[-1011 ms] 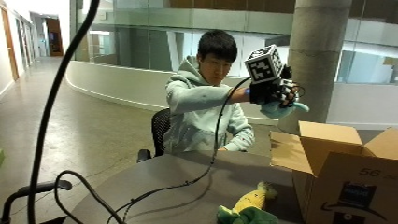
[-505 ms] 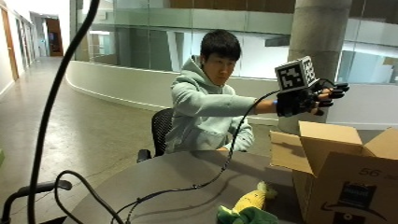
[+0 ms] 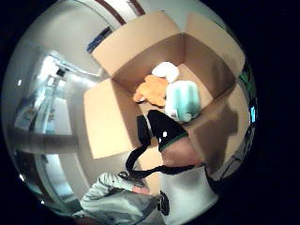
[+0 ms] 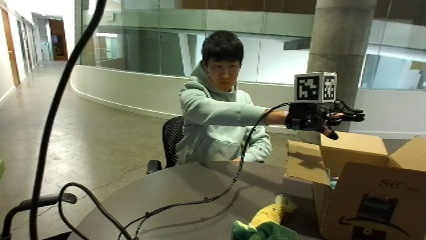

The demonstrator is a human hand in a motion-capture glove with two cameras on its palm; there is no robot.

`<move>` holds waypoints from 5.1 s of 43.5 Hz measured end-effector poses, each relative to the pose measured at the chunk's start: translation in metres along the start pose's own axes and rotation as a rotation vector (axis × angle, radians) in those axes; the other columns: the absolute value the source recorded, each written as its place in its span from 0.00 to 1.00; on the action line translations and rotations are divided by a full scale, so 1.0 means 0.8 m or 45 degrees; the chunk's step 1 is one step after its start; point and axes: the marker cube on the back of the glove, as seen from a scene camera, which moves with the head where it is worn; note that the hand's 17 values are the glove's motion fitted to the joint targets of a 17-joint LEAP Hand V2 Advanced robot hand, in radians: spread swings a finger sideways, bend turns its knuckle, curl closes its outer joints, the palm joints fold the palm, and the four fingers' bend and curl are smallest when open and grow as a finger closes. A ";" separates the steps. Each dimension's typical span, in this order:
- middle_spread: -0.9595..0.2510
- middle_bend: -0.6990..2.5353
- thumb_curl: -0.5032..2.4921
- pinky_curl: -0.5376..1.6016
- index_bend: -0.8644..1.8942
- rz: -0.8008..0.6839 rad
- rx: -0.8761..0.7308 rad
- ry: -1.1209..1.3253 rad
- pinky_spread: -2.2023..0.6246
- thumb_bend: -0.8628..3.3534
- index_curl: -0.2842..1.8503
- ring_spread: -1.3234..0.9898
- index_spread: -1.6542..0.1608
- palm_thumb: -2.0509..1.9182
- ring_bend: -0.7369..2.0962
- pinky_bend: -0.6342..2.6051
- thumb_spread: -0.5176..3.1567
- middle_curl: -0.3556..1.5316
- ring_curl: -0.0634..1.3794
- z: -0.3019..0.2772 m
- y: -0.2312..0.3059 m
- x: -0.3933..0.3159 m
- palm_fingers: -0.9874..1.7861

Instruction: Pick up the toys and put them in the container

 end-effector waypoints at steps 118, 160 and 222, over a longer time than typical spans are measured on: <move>0.72 0.54 0.28 0.37 0.66 0.074 -0.083 -0.242 0.71 0.23 0.41 0.48 0.86 0.60 0.64 0.30 0.50 0.48 0.26 0.253 0.164 0.234 0.80; 0.73 0.64 0.34 0.55 0.75 0.004 -0.175 -0.595 0.64 0.22 0.48 0.47 0.90 0.64 0.80 0.51 0.49 0.56 0.43 -0.053 0.140 0.153 0.77; 0.70 0.25 0.25 0.42 0.36 -0.034 -0.091 -0.883 0.75 0.19 0.27 0.51 0.75 0.50 0.30 0.29 0.42 0.32 0.14 -0.003 -0.025 -0.027 0.24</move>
